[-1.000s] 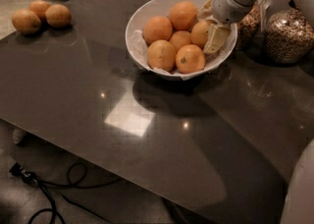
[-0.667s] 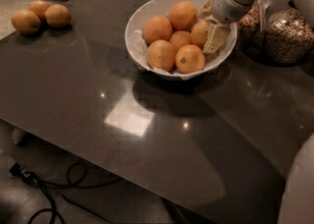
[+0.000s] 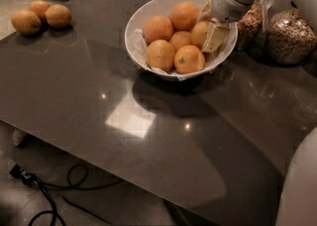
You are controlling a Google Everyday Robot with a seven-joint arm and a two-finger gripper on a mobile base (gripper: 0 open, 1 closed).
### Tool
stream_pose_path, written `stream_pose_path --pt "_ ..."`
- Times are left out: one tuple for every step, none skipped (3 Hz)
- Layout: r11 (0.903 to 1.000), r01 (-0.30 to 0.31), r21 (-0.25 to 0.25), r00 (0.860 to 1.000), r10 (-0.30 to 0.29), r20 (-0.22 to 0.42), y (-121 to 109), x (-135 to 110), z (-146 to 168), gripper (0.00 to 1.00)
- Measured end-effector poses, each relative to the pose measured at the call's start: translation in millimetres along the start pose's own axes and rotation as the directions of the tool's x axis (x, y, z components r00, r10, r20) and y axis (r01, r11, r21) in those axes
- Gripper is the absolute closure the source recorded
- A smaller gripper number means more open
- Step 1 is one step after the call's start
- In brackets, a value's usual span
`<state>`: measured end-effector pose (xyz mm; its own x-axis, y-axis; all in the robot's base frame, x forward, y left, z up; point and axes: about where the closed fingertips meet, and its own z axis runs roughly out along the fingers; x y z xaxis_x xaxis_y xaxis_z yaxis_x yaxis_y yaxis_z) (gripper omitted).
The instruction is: Pick orange from white bowl
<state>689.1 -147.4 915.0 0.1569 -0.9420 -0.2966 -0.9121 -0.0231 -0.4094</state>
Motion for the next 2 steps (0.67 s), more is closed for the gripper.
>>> stream_pose_path --pt "1.0000 -0.003 -0.002 1.000 0.003 0.003 0.0 -1.2 0.6 0.96" --pt "1.0000 -0.003 -0.002 1.000 0.003 0.003 0.0 -1.2 0.6 1.00"
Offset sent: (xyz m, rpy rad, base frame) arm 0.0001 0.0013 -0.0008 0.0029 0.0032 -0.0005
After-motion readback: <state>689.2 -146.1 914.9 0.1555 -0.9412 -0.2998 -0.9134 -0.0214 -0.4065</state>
